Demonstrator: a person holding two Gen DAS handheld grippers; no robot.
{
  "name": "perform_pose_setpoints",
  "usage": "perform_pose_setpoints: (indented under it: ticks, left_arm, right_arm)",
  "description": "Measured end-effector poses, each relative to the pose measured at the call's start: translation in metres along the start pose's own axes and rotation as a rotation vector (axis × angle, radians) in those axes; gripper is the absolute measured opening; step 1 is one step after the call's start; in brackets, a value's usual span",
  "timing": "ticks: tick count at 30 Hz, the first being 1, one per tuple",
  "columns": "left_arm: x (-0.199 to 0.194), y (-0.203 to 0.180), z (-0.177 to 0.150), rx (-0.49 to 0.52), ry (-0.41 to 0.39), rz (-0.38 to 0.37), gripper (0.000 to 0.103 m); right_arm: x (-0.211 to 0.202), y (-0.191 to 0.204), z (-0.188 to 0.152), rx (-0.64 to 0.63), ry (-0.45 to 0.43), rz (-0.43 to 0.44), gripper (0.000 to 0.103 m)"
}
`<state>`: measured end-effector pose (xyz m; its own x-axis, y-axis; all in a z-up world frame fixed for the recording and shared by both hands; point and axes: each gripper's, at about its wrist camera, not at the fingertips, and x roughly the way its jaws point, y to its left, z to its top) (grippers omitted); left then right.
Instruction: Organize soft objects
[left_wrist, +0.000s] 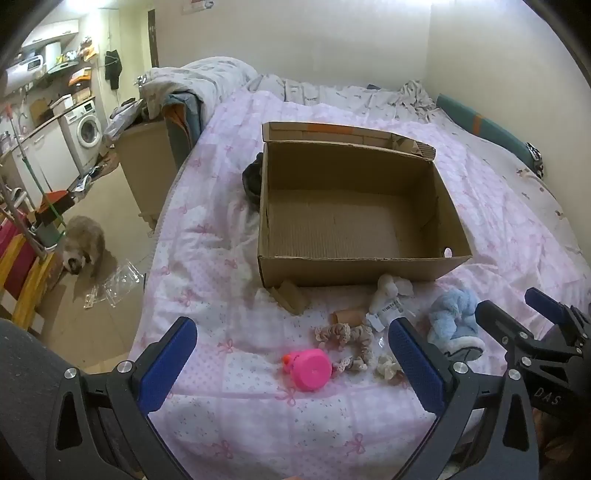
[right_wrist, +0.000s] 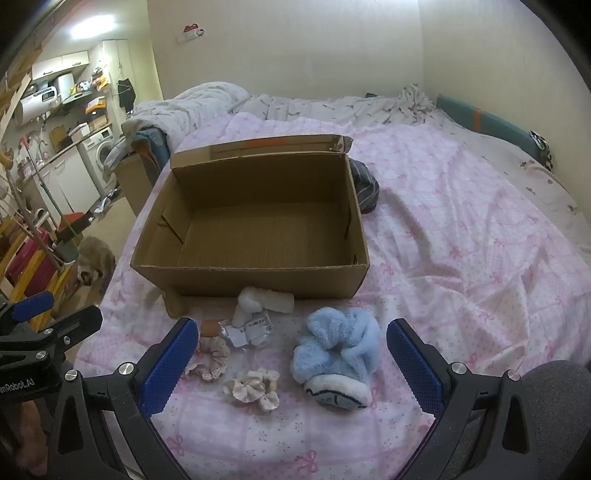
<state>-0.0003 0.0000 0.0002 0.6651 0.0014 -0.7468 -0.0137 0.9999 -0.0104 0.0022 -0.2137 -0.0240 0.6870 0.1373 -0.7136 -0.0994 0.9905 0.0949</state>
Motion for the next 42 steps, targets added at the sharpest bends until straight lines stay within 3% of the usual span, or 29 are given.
perform_pose_setpoints:
  ticks: [15, 42]
  left_arm:
    - [0.0037, 0.0077, -0.001, -0.015, 0.015, -0.023, 0.103]
    - [0.0017, 0.0019, -0.0023, -0.01, 0.017, 0.008, 0.103]
  right_arm:
    - [-0.0028, -0.0008, 0.0, -0.007, -0.013, -0.007, 0.103]
    - [-0.0028, -0.0031, 0.0007, 0.012, -0.018, 0.015, 0.103]
